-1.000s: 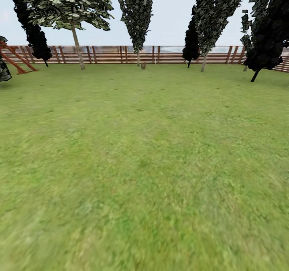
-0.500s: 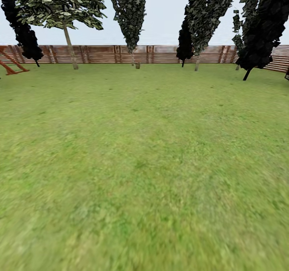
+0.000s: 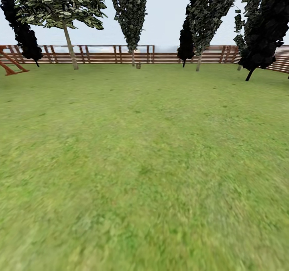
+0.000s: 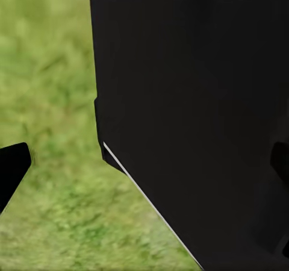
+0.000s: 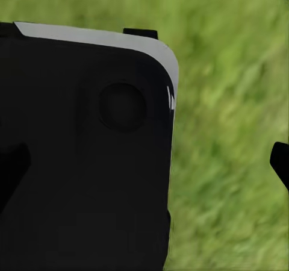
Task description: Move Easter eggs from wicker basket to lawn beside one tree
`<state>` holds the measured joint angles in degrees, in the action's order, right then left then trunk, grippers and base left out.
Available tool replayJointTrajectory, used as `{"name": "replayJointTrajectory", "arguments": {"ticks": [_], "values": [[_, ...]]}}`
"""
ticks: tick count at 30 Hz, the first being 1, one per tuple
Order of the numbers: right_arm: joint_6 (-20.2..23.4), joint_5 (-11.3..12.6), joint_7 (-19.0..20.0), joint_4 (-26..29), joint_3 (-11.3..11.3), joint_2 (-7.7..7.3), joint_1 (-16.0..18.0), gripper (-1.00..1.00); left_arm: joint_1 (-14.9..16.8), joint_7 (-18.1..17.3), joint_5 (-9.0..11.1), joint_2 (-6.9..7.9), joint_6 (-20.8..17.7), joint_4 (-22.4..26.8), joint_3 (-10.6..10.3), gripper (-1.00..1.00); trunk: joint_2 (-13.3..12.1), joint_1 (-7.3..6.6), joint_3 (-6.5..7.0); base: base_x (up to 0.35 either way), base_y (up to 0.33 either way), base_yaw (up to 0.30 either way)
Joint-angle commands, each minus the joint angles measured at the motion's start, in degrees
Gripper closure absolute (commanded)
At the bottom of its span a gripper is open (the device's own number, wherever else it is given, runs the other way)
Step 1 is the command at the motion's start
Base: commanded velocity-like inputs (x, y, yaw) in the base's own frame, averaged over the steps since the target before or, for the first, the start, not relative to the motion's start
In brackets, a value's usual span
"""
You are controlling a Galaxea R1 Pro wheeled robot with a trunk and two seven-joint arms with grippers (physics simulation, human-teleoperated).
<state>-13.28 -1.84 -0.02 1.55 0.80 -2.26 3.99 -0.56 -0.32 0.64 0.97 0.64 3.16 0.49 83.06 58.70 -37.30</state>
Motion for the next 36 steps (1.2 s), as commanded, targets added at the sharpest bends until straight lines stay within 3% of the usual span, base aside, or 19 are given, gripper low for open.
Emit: {"name": "replayJointTrajectory", "arguments": {"ticks": [1, 36], "values": [[-0.18, -0.23, 0.01, -0.06, 0.10, 0.01, 0.04, -1.00, -0.03, -0.03, 0.06, 0.00, 0.08, 0.09, 0.04, -1.00, 0.02, 0.03, -0.04, 0.256, 0.182, 0.000], [-0.26, -0.19, -0.04, -0.32, 0.08, 0.22, 0.06, -1.00, 0.00, -0.03, 0.06, 0.00, 0.08, 0.09, 0.05, -1.00, 0.02, 0.03, -0.04, 0.263, 0.178, 0.000]]}}
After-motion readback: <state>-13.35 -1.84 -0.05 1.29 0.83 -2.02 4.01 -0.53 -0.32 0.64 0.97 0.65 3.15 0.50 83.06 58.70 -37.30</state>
